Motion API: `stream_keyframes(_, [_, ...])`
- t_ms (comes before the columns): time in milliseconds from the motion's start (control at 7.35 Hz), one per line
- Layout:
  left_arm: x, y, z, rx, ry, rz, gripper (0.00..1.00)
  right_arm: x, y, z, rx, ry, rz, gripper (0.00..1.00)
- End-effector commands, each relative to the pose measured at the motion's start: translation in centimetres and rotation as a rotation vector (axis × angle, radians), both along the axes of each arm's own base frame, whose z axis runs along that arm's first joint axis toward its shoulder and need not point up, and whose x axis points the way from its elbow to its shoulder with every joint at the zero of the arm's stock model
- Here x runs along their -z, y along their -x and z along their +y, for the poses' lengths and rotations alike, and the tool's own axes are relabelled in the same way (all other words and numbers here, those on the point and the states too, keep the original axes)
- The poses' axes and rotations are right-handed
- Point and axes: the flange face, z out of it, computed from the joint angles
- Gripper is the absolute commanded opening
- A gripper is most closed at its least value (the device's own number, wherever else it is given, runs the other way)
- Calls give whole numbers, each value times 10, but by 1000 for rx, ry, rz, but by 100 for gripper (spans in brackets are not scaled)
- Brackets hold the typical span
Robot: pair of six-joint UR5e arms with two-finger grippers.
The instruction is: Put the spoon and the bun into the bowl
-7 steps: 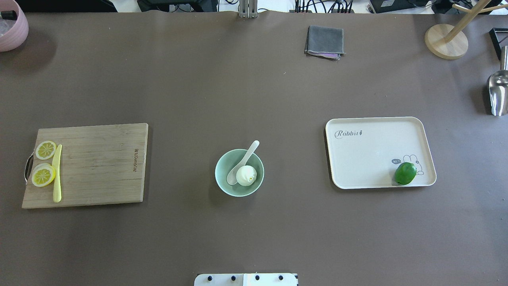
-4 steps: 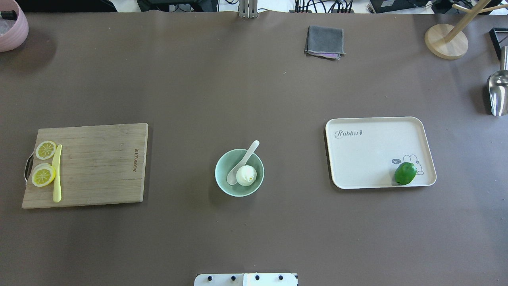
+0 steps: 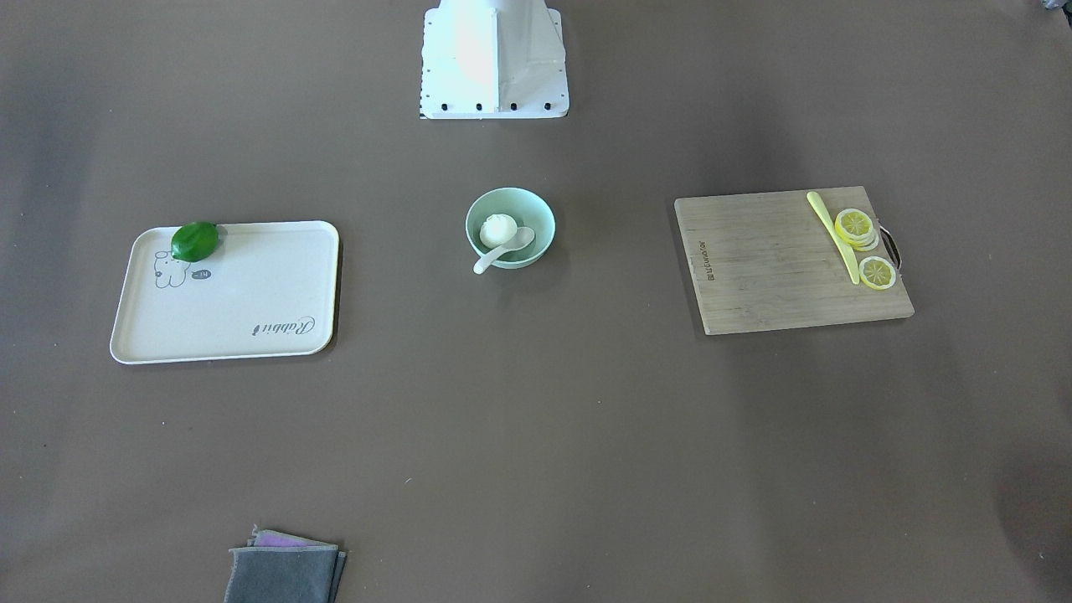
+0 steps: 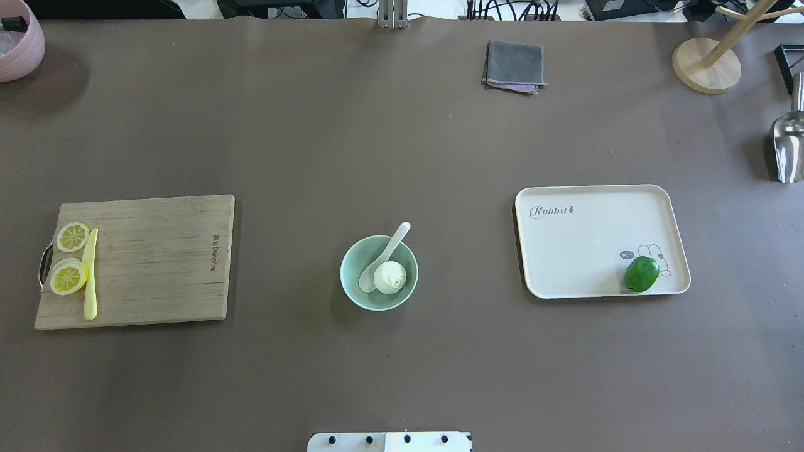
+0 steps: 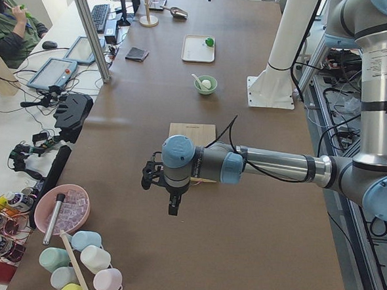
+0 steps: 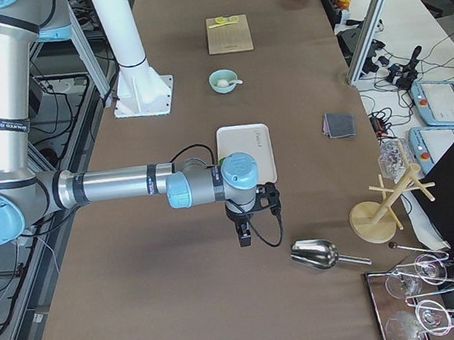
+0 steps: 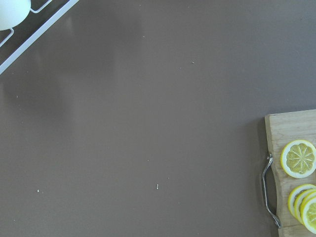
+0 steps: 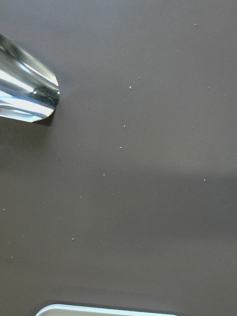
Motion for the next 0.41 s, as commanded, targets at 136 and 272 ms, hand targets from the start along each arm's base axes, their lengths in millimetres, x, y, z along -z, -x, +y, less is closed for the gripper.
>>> stream_keyframes(136, [-3, 0, 3, 0, 7, 0, 98, 2, 3, 0, 7, -4, -1, 100])
stream_keyframes(272, [-5, 0, 3, 0, 10, 0, 98, 3, 5, -1, 11, -8, -3, 100])
